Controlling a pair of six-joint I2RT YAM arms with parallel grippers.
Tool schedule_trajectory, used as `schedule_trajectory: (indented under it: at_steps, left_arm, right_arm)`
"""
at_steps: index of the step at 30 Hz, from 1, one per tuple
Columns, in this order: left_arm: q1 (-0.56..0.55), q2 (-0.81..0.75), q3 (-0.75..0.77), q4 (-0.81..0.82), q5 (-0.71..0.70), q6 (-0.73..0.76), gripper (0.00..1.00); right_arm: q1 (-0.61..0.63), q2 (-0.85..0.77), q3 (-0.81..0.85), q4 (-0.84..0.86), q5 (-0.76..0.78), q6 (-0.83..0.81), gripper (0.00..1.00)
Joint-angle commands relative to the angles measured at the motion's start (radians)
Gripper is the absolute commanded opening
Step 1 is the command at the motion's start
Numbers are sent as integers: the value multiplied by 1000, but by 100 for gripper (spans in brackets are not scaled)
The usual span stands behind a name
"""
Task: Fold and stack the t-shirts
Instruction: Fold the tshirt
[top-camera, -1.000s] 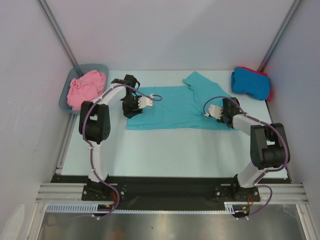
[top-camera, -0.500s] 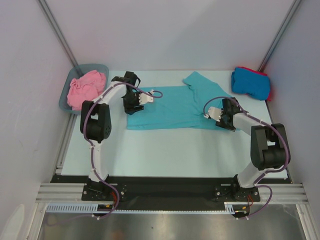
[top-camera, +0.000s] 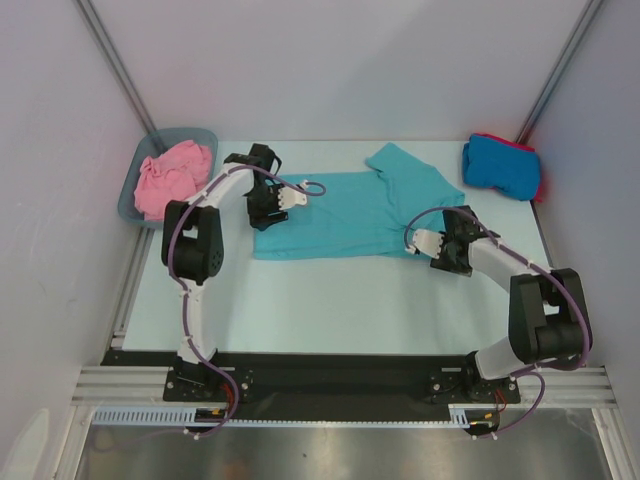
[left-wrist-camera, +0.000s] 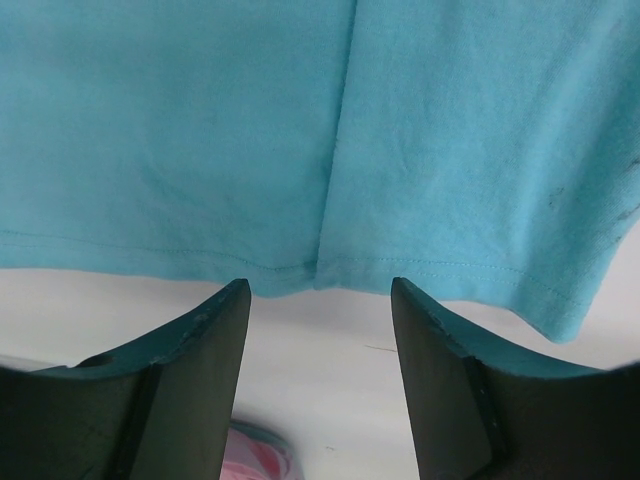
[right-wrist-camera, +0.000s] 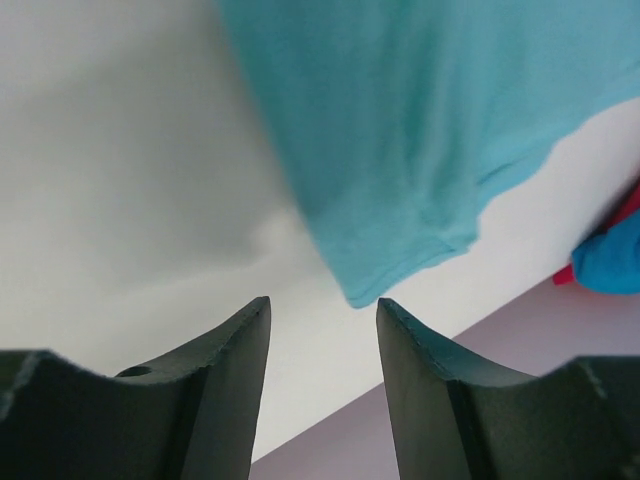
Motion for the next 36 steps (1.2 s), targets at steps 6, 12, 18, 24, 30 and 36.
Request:
schedule_trajectory:
  at_steps: [6,12,18,24,30,36]
  left_arm:
    - [-7,12,49,-4,32,6,63]
    - [-10,17,58,-5,33,9,63]
    - [-13,20,63,-7,39,11,61]
    - [-16,26,61,-25,35,29,59]
    - [-16,37,57,-58,42,40,62]
    - [-16,73,61,-56,26,40,59]
  right_arm:
    - [4,0,-80,53,12,-8,50]
    - [4,65,-77,116,30,11,48]
    - [4,106,-75,166,39,11,46]
    - [3,131,-69,200,47,3,41]
    - [4,135,-69,199,47,1,41]
    - [14,137,-64,189,44,18,29]
